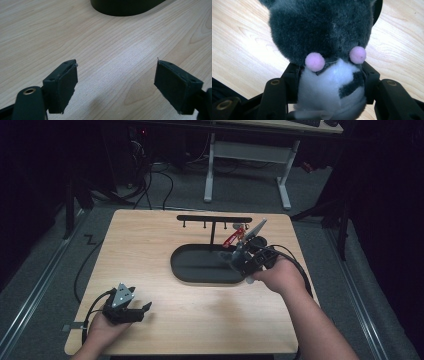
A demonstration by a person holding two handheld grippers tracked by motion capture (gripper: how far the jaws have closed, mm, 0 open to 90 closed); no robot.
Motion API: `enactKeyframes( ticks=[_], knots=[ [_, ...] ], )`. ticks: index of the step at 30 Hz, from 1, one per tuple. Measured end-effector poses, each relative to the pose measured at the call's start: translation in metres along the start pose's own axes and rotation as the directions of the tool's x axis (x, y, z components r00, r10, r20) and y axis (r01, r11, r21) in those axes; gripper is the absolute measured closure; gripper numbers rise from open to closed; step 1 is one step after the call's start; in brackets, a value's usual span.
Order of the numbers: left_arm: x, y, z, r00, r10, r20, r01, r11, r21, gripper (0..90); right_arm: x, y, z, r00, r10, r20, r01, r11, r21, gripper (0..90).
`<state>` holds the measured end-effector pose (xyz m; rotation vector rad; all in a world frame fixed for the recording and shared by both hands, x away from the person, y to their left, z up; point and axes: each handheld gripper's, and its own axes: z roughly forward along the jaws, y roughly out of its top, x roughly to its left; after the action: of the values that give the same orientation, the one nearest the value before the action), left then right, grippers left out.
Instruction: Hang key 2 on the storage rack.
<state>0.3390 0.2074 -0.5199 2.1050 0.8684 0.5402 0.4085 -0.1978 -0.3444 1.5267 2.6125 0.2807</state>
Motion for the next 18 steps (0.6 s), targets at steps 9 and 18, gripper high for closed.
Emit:
enactKeyframes(
  ticks=[9,18],
  knots=[
    [-0.001,0.002,0.001,0.9999,0.013,0.004,-0.013,0.9999,-0.006,19.2,-0.002,0.017,-0.006,0.9998,0.007,0.017,-0.007,1.0,-0.01,48.5],
    [0.001,0.001,0.001,0.9999,0.01,0.004,-0.01,1.0,-0.002,19.2,-0.005,0.032,-0.009,0.9994,0.023,0.025,-0.023,0.999,-0.022,48.6]
  ],
)
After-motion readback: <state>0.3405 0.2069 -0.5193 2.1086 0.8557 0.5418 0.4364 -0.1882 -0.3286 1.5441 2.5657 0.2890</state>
